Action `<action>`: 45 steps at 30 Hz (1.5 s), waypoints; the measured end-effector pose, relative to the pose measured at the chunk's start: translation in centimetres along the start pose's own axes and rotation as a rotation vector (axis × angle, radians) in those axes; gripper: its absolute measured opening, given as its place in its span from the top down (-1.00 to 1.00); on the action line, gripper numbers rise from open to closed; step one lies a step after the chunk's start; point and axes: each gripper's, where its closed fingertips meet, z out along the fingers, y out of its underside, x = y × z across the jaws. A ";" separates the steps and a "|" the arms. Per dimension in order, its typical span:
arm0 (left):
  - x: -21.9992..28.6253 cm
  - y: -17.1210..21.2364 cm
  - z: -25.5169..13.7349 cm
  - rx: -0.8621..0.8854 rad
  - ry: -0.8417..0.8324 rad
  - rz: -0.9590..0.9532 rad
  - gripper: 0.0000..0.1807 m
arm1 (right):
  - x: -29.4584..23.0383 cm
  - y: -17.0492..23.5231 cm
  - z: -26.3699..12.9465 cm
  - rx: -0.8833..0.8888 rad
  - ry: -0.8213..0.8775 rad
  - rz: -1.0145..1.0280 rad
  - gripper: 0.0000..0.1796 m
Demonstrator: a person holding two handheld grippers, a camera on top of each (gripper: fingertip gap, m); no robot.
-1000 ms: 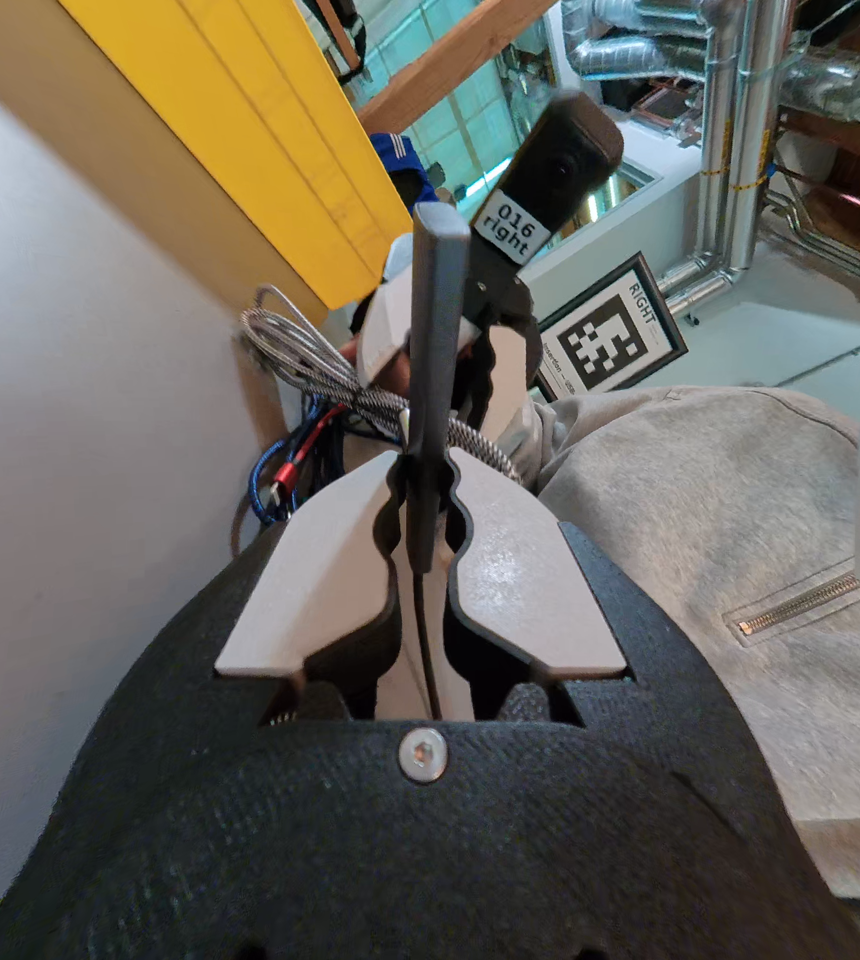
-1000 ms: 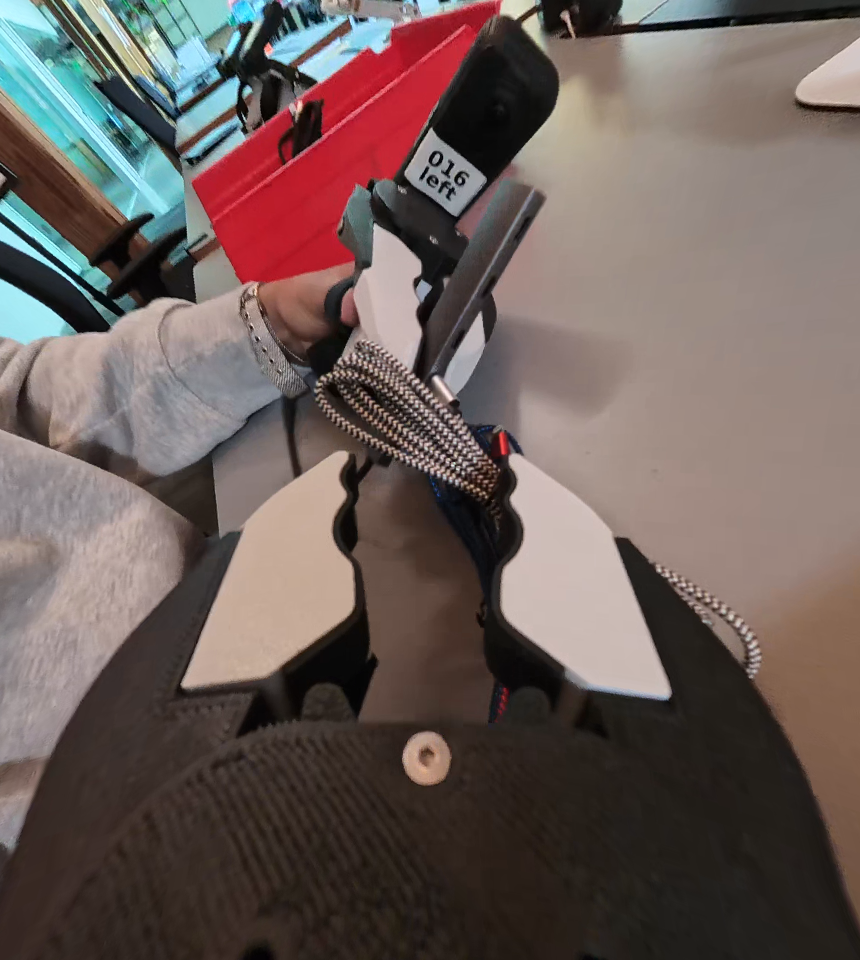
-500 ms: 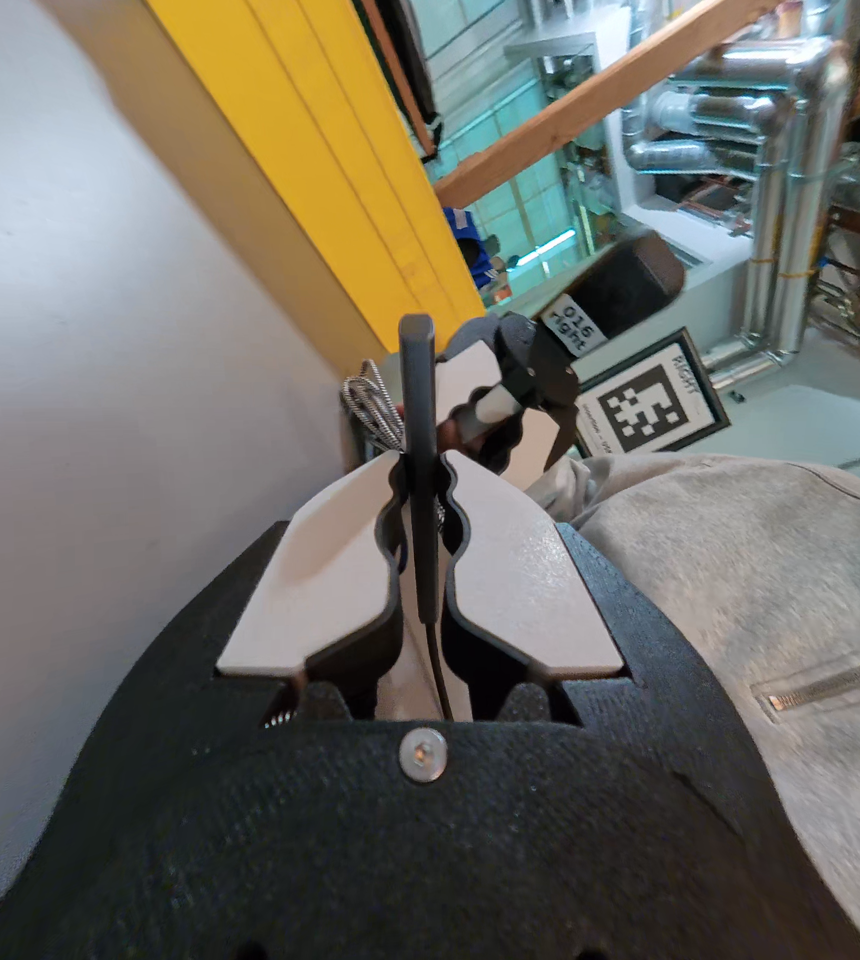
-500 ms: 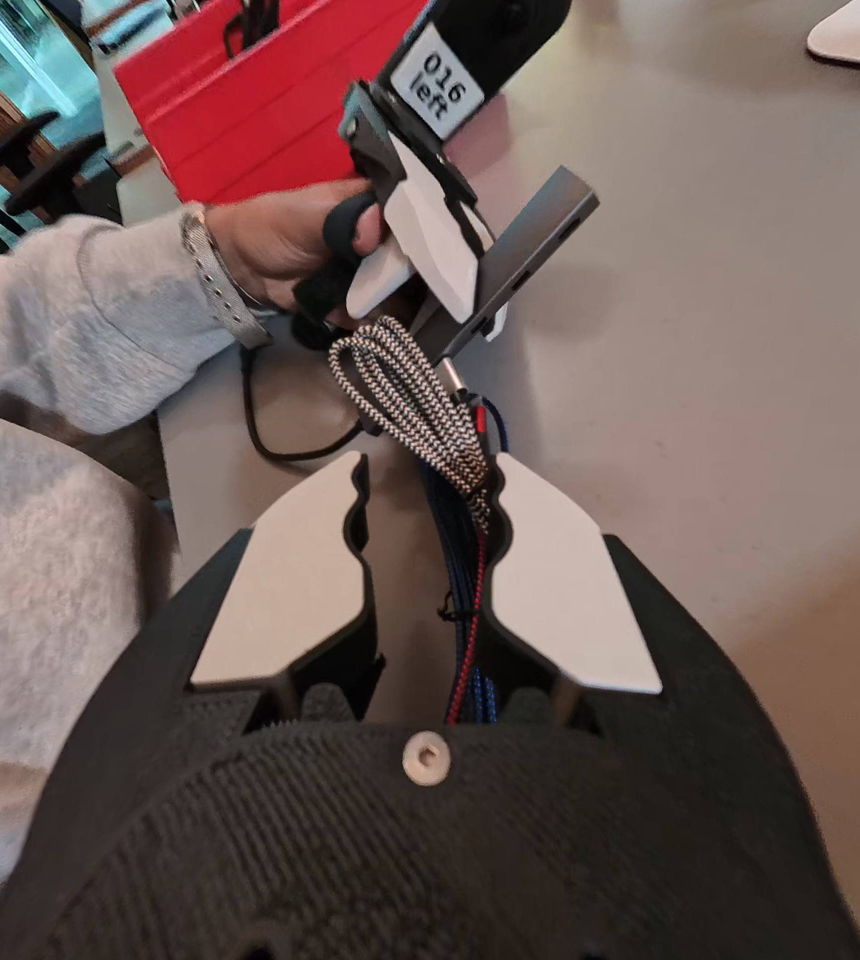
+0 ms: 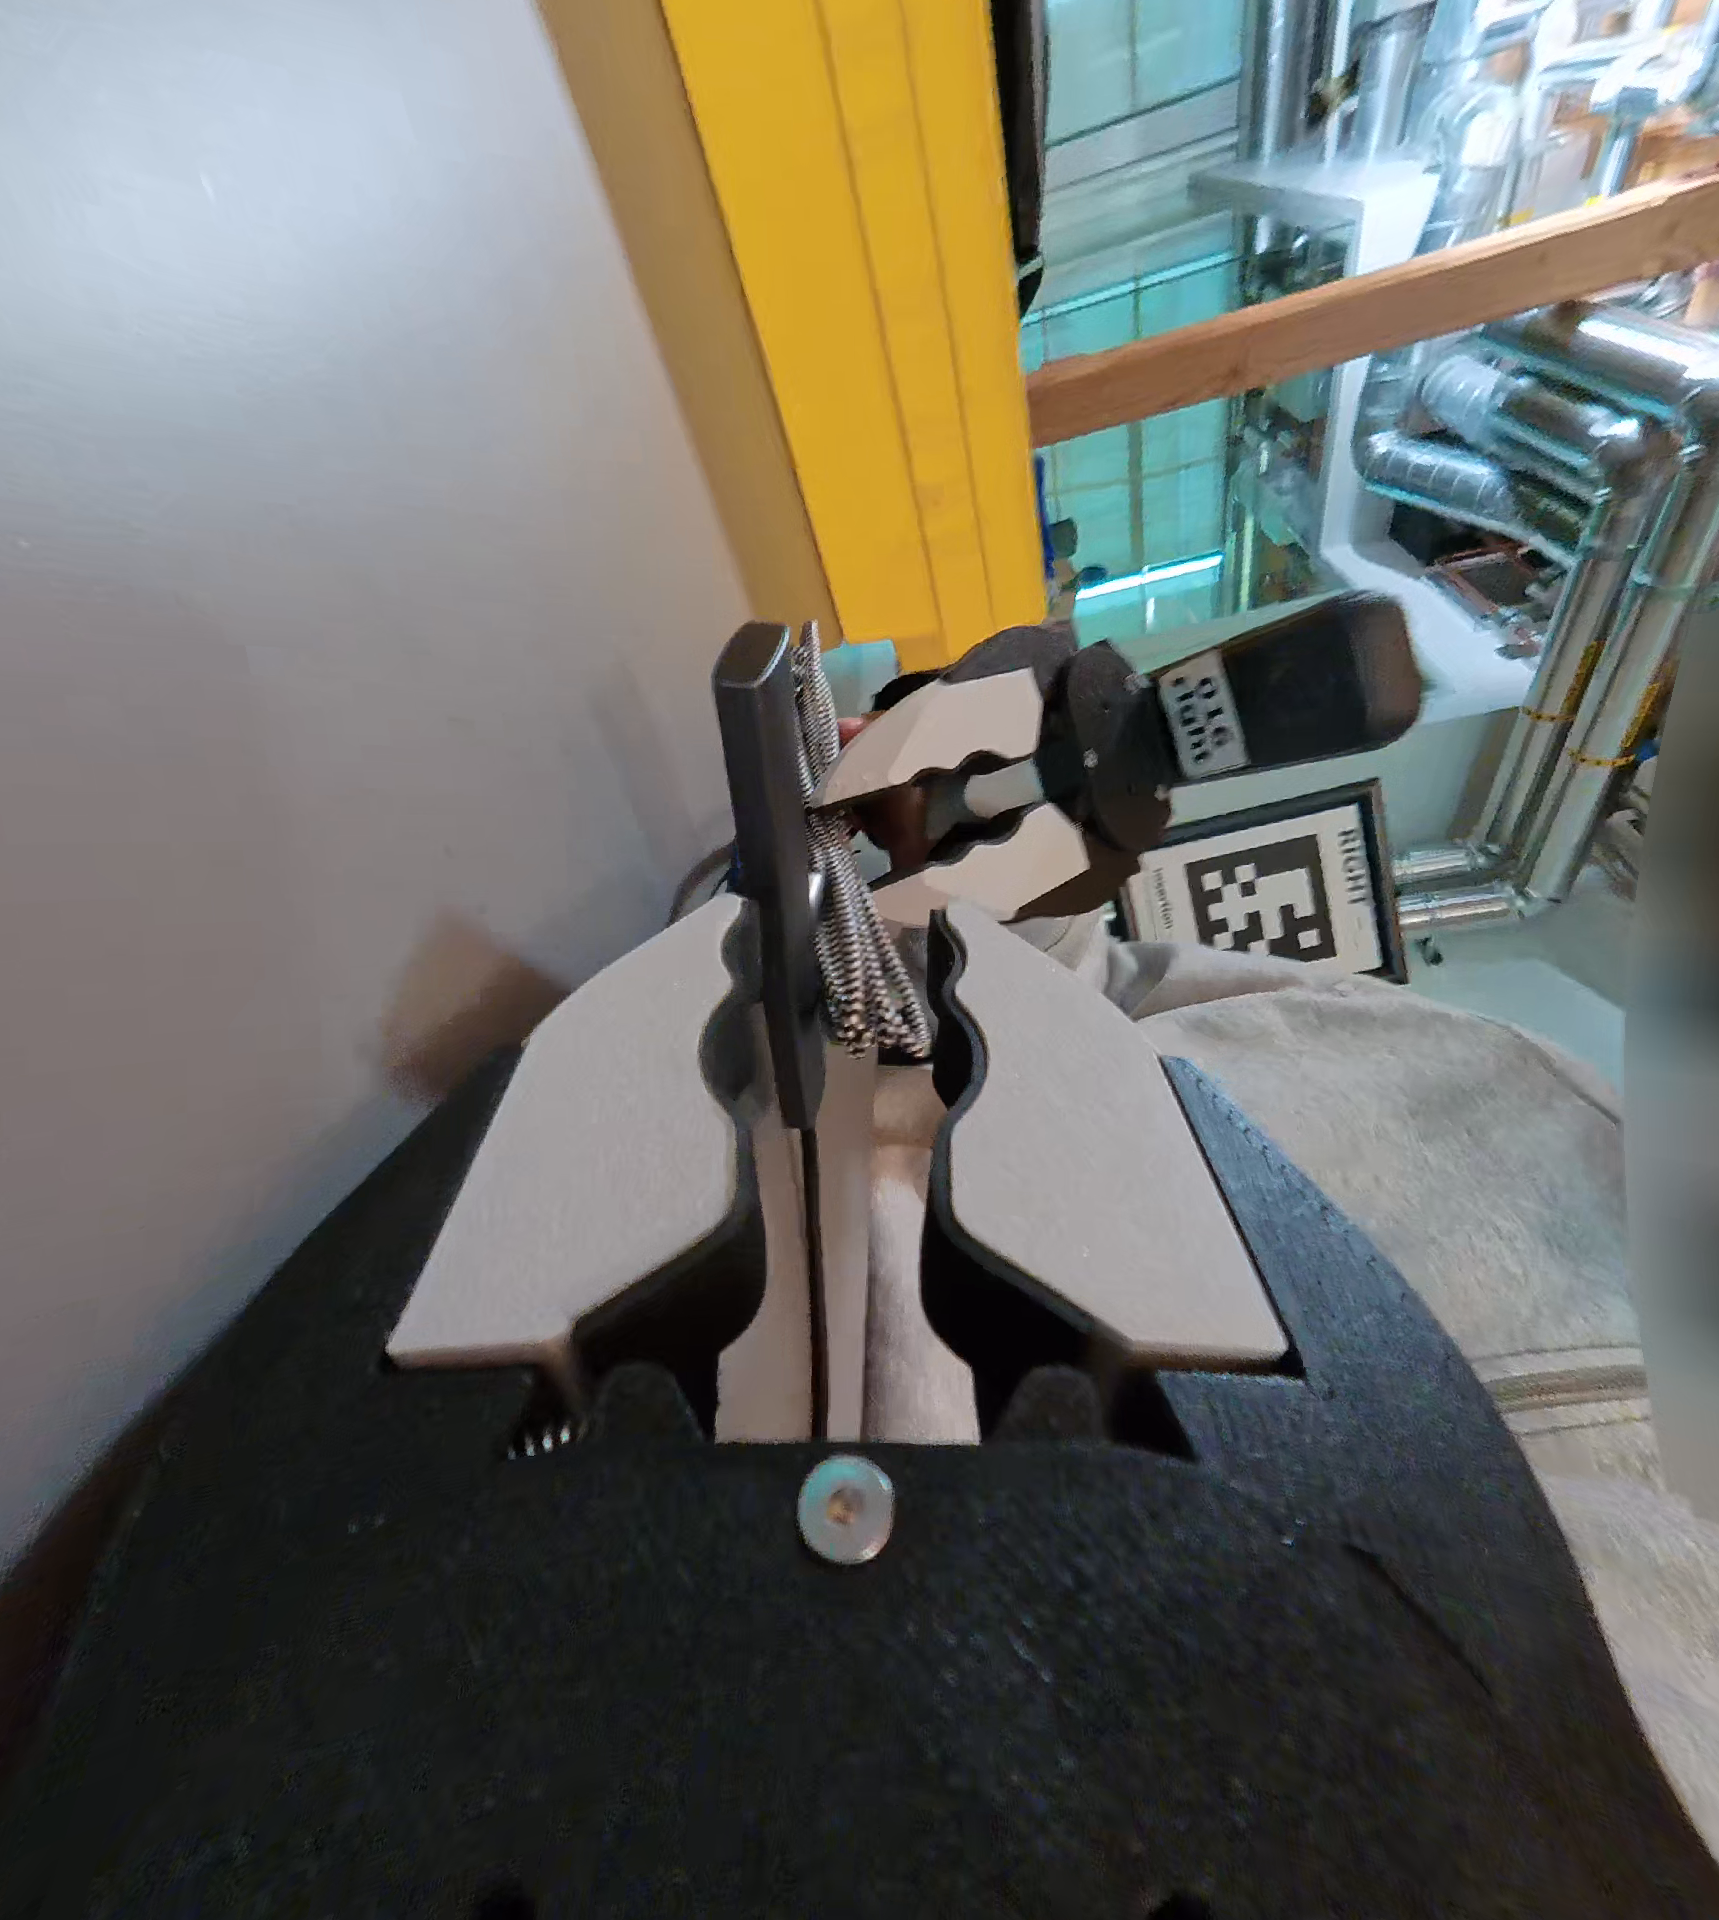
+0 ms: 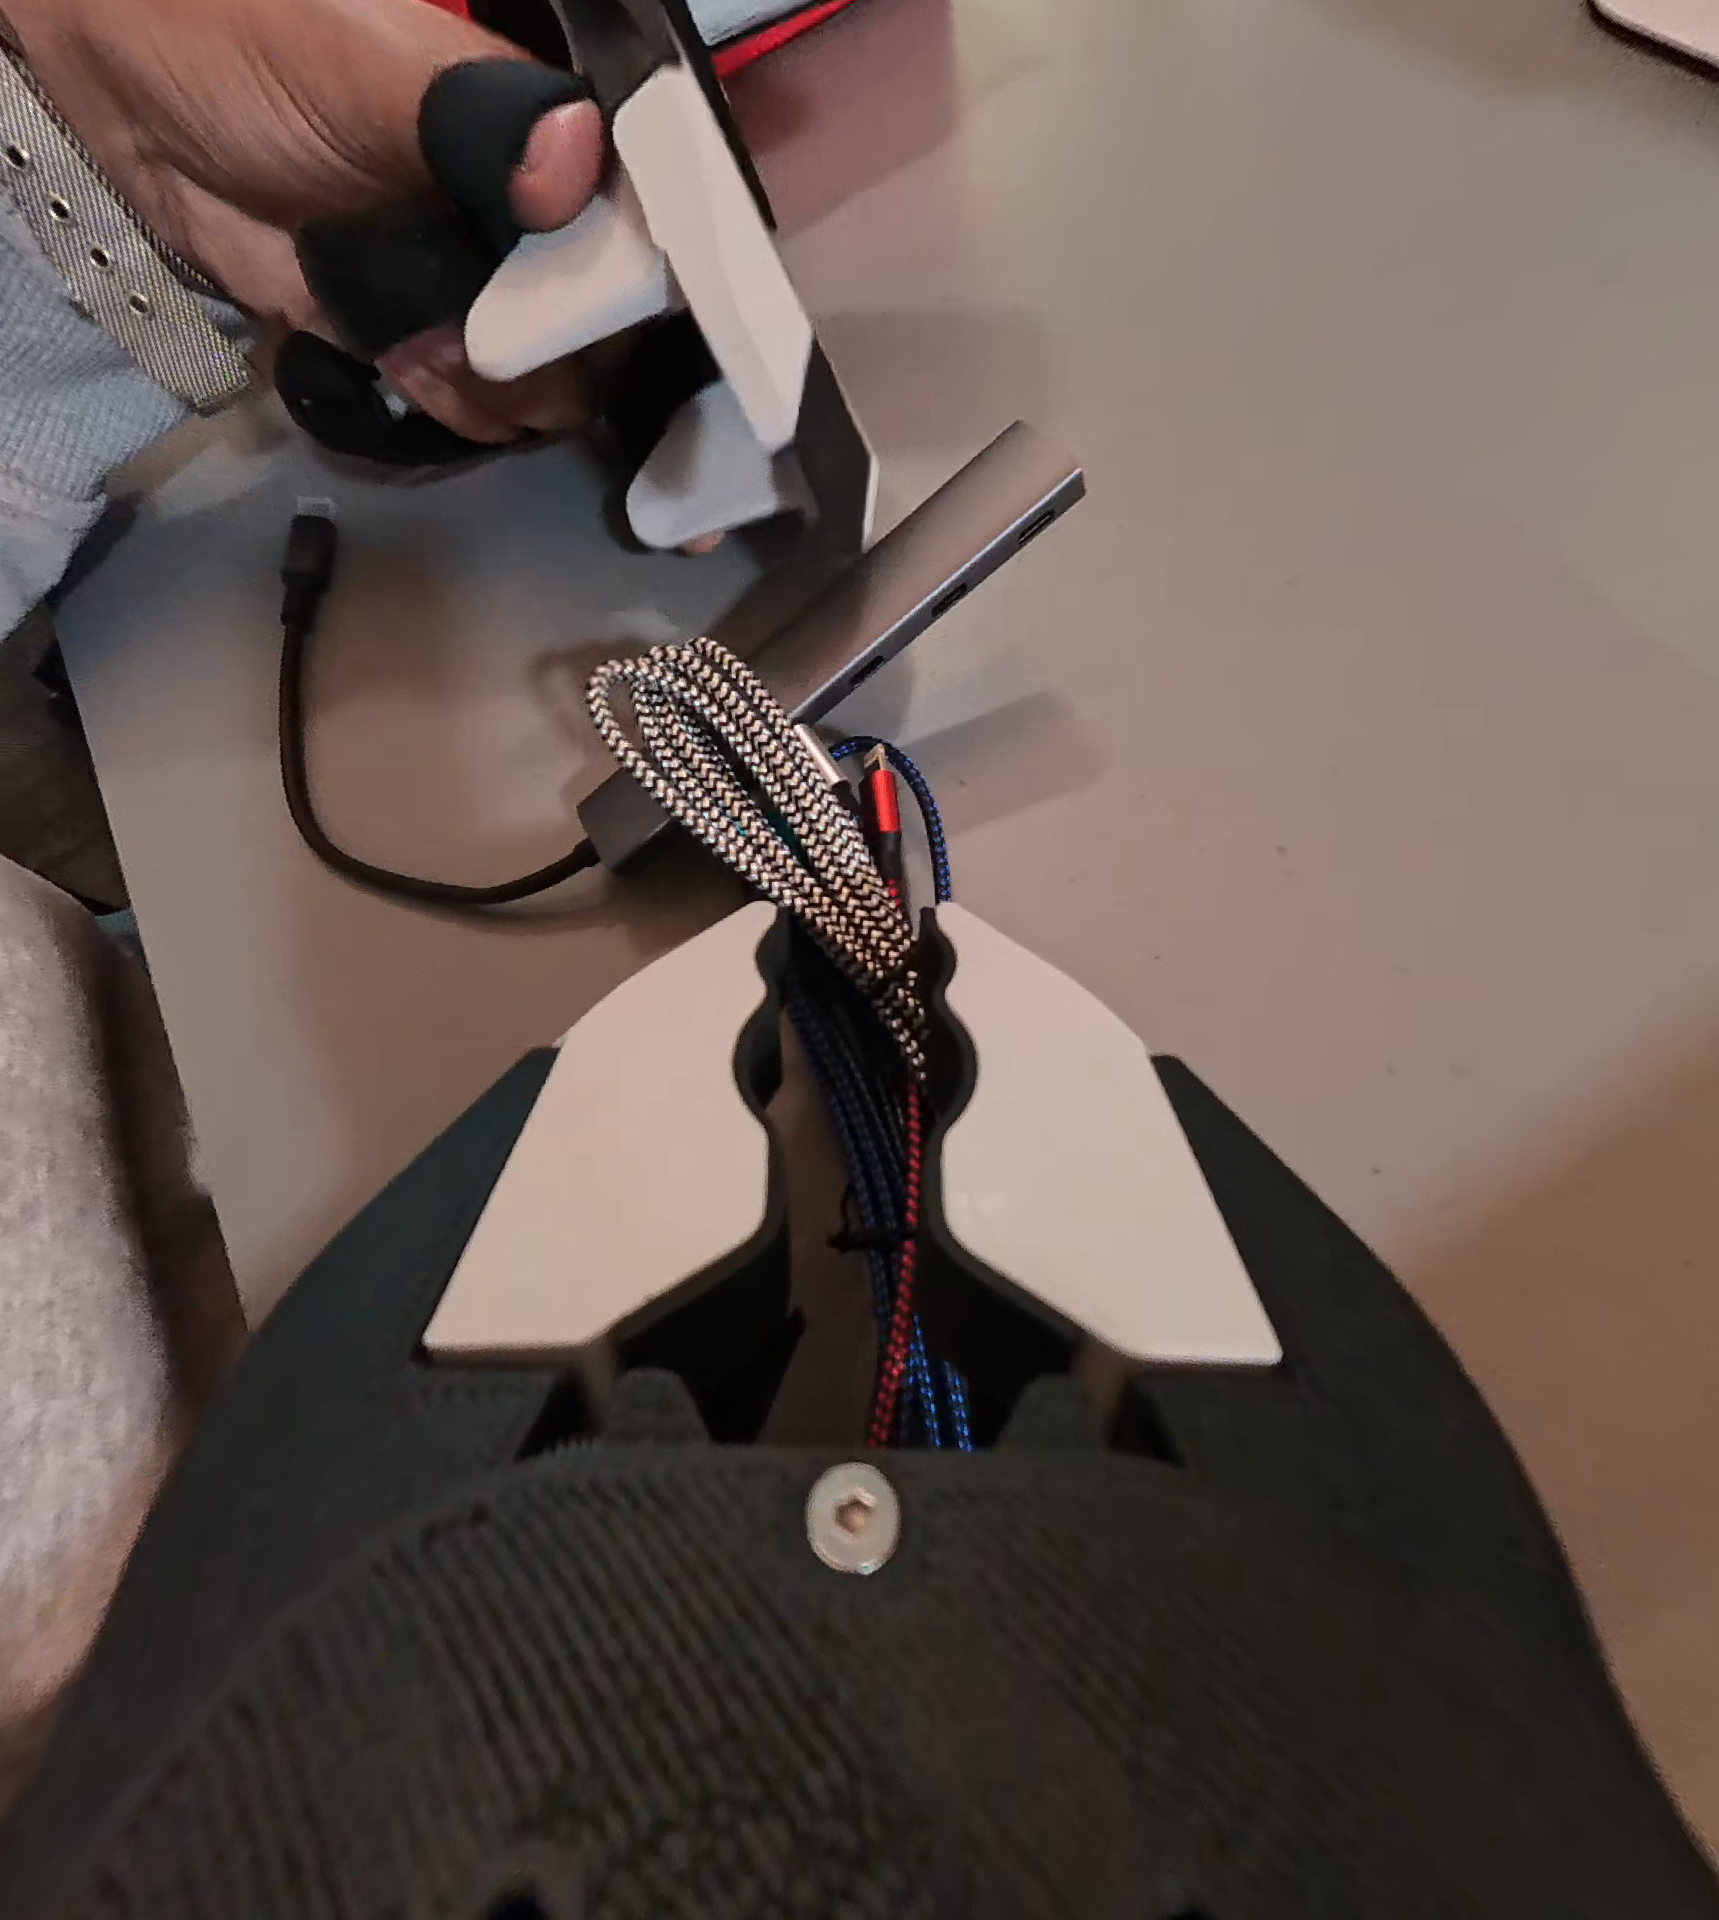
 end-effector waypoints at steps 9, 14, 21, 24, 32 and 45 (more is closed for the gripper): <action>-0.5 0.0 2.0 0.018 -0.026 0.015 0.82 | 0.3 -0.3 -0.3 0.035 -0.026 0.067 0.75; -0.2 -1.2 2.8 0.118 0.016 0.023 0.87 | 0.9 -0.7 -0.5 0.080 -0.028 0.128 0.75; 0.6 -2.1 3.1 0.160 0.062 0.087 0.88 | 1.3 -1.3 -1.1 0.141 -0.048 0.178 0.71; 0.6 -2.4 3.0 0.174 0.066 0.100 0.88 | 1.9 -2.5 -2.2 0.230 -0.034 0.200 0.64; 0.9 -3.1 2.6 0.206 0.075 0.148 0.89 | 0.9 -11.1 -5.3 0.538 0.002 0.117 0.65; 1.3 -3.3 2.1 0.198 0.163 0.095 0.87 | -16.8 -24.8 11.8 0.273 -0.478 -0.241 0.57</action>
